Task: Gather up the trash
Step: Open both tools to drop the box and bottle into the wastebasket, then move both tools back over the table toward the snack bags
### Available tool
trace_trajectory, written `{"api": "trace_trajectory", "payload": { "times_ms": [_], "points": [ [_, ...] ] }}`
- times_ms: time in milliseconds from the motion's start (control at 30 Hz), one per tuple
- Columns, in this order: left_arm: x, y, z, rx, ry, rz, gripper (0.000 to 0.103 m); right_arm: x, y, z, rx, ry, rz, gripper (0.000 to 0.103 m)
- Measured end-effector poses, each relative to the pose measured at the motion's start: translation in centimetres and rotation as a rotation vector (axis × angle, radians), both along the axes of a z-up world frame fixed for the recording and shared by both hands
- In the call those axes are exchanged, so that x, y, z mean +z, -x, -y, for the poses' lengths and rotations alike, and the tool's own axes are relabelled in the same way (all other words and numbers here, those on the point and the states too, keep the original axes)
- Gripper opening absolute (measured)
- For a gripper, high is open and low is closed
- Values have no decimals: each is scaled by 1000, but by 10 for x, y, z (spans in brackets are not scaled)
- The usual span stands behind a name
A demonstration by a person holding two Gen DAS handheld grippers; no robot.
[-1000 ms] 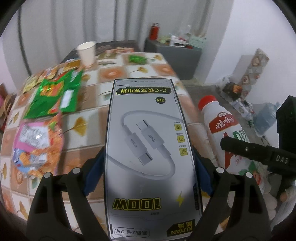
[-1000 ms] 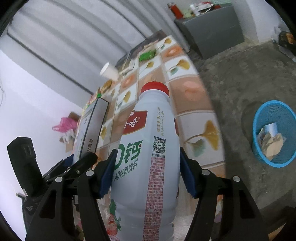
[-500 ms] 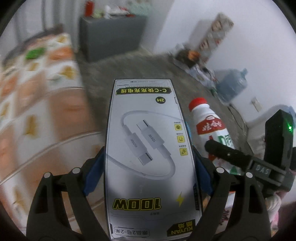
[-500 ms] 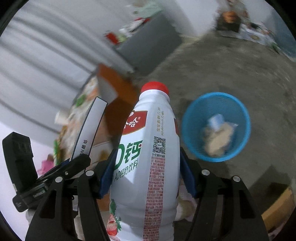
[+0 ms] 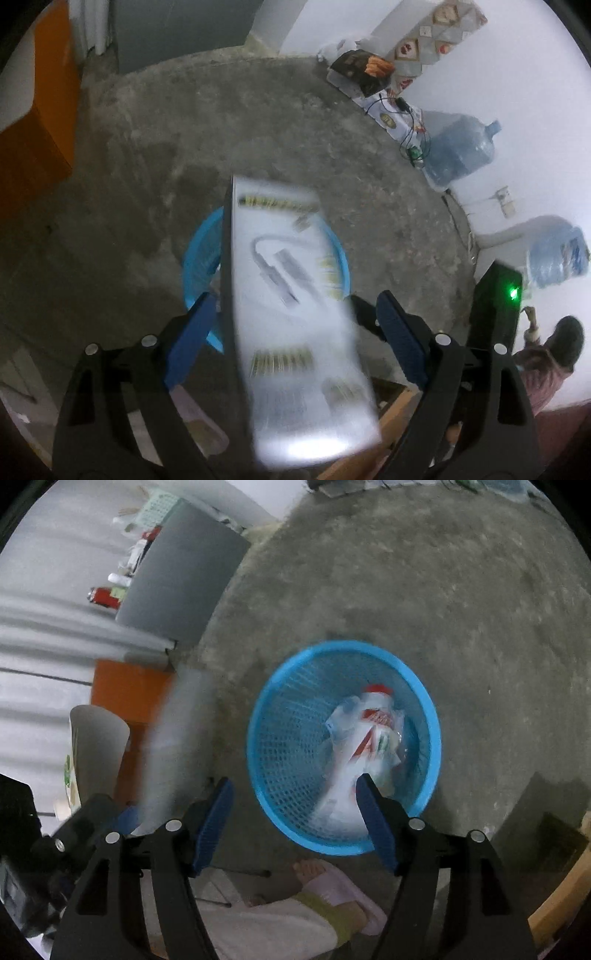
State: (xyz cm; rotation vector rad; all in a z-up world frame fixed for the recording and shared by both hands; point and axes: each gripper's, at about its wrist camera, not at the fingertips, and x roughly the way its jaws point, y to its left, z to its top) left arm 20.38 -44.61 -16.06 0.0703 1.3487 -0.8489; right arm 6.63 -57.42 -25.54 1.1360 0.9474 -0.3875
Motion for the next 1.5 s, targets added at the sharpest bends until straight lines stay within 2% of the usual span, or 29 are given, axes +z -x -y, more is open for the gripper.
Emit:
{"api": "trace_trajectory", "payload": {
  "times_ms": [133,300,567,800,967,1133,1233,1333,1400,1500],
  "points": [
    [1,3,-13,-13,17,24,84,3,13,-10,7,21,3,67],
    [18,7,-32,5,64,36,84,24,31,-21,-1,48,38,67],
    [81,30,-92,45,195,101,84,87,34,-53,76,213,106,67],
    [140,48,-187,133,272,228,84,153,24,-97,210,319,220,69],
    [171,60,-294,289,302,343,84,202,6,-145,333,348,336,75],
    [176,78,-417,526,288,410,84,226,-24,-197,468,275,418,76],
    [173,93,-495,692,293,417,84,233,-47,-237,563,232,440,76],
    [165,105,-556,838,316,409,84,236,-75,-282,658,179,454,77],
    [155,108,-591,928,331,376,84,235,-93,-314,715,138,454,77],
    [137,102,-619,1009,342,308,78,234,-122,-356,785,72,452,77]
  ]
}}
